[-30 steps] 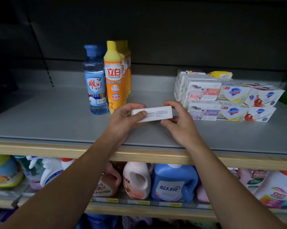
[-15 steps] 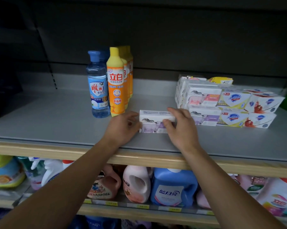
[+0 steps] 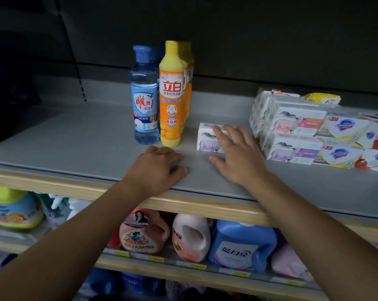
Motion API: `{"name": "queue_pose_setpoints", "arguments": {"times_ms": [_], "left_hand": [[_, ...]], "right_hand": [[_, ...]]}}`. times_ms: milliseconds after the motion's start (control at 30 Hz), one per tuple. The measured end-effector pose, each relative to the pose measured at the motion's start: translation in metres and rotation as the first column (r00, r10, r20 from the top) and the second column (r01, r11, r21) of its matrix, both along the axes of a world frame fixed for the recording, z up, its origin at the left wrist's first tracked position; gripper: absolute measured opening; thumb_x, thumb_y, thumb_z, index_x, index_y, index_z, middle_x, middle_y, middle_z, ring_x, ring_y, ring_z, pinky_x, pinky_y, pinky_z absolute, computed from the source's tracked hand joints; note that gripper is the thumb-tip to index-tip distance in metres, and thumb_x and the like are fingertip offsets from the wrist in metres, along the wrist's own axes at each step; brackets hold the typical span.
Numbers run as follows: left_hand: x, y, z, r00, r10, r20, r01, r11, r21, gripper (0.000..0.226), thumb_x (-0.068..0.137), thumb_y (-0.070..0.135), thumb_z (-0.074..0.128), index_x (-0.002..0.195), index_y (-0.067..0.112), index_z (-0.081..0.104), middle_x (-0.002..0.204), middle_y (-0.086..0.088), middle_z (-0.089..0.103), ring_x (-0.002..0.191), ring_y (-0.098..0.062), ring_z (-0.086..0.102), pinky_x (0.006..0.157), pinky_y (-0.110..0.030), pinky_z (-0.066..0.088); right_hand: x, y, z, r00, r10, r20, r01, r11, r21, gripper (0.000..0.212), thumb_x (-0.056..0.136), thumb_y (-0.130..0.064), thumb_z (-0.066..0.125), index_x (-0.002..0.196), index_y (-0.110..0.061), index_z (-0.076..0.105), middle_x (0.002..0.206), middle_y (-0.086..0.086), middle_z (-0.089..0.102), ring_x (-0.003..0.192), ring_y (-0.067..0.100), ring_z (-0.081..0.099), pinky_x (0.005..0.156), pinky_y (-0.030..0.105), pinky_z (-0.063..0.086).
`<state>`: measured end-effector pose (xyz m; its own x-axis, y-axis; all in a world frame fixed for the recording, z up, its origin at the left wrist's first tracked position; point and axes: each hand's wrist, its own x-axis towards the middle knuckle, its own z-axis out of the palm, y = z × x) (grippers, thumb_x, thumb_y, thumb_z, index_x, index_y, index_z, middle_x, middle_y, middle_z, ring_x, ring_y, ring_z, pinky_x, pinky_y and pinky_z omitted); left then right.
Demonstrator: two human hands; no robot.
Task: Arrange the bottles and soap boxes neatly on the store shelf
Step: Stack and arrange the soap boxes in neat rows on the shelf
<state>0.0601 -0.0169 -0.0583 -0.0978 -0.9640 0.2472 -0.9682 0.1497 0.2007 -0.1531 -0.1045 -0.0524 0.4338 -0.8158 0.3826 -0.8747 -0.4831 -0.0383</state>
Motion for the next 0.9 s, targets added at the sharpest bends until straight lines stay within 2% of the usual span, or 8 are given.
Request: {"name": "queue_pose_setpoints", "arguments": {"times_ms": [133, 233, 333, 433, 533, 667, 900], "left_hand": [[0.001, 0.0, -0.004, 0.999, 0.037, -0.017, -0.037, 0.999, -0.007, 0.059, 0.089, 0.065, 0.036, 0.136, 0.032, 0.052, 0.141, 0.007, 0.05, 0.125, -0.025, 0.044, 0.104, -0.039, 0.039], [0.002, -0.003, -0.004, 0.999, 0.048, -0.013, -0.048, 0.998, 0.03, 0.055, 0.09, 0.063, 0.04, 0.139, 0.037, 0.047, 0.143, 0.009, 0.044, 0.127, -0.023, 0.038, 0.106, -0.039, 0.034], [0.003, -0.005, -0.004, 0.997, 0.056, -0.051, -0.053, 0.997, 0.051, 0.058, 0.086, 0.066, 0.039, 0.137, 0.04, 0.047, 0.138, 0.012, 0.044, 0.124, -0.022, 0.036, 0.105, -0.039, 0.033], [0.005, -0.009, -0.003, 0.995, 0.048, -0.087, -0.043, 0.997, 0.06, 0.056, 0.084, 0.066, 0.044, 0.134, 0.041, 0.049, 0.136, 0.013, 0.045, 0.122, -0.021, 0.036, 0.104, -0.039, 0.035], [0.009, -0.015, 0.001, 0.994, 0.024, -0.102, -0.017, 0.998, 0.065, 0.061, 0.08, 0.07, 0.05, 0.132, 0.039, 0.053, 0.135, 0.012, 0.047, 0.12, -0.02, 0.04, 0.103, -0.04, 0.038], [0.011, -0.017, 0.0, 0.997, 0.009, -0.078, -0.007, 0.999, 0.035, 0.075, 0.072, 0.077, 0.033, 0.133, 0.039, 0.053, 0.133, 0.015, 0.048, 0.119, -0.015, 0.042, 0.101, -0.039, 0.039], [0.009, -0.019, -0.003, 0.997, 0.02, -0.072, -0.02, 1.0, 0.002, 0.063, 0.08, 0.073, 0.042, 0.134, 0.042, 0.049, 0.132, 0.017, 0.047, 0.117, -0.015, 0.04, 0.102, -0.037, 0.038]], "right_hand": [[0.023, -0.046, -0.004, 0.998, -0.053, -0.03, 0.054, 0.998, 0.036, 0.081, 0.09, -0.059, 0.047, 0.155, -0.034, 0.006, 0.16, -0.008, 0.009, 0.148, 0.026, -0.001, 0.117, 0.05, 0.02], [0.038, -0.079, -0.006, 0.998, -0.064, 0.002, 0.064, 0.996, 0.058, 0.077, 0.091, -0.055, 0.048, 0.154, -0.034, 0.008, 0.16, -0.006, 0.01, 0.148, 0.03, -0.001, 0.116, 0.052, 0.021], [0.048, -0.109, -0.006, 0.998, -0.026, 0.057, 0.027, 1.0, -0.011, 0.067, 0.093, -0.038, 0.054, 0.152, -0.027, 0.025, 0.154, 0.002, 0.028, 0.142, 0.034, 0.016, 0.113, 0.048, 0.029], [0.055, -0.135, -0.001, 0.994, -0.039, 0.102, 0.052, 0.99, -0.13, 0.051, 0.092, -0.017, 0.053, 0.141, -0.024, 0.044, 0.137, 0.007, 0.048, 0.123, 0.036, 0.037, 0.095, 0.042, 0.041], [0.065, -0.156, 0.004, 0.994, -0.085, 0.073, 0.097, 0.979, -0.182, 0.044, 0.091, -0.015, 0.055, 0.134, -0.021, 0.05, 0.131, 0.01, 0.051, 0.115, 0.038, 0.041, 0.086, 0.044, 0.042], [0.074, -0.18, 0.002, 0.993, -0.109, 0.05, 0.117, 0.972, -0.203, 0.044, 0.09, -0.015, 0.06, 0.132, -0.019, 0.049, 0.13, 0.011, 0.049, 0.115, 0.038, 0.041, 0.087, 0.045, 0.041], [0.086, -0.213, 0.005, 0.991, -0.128, 0.036, 0.132, 0.972, -0.194, 0.042, 0.091, -0.012, 0.057, 0.132, -0.018, 0.048, 0.131, 0.012, 0.048, 0.118, 0.039, 0.04, 0.09, 0.046, 0.041]]}}
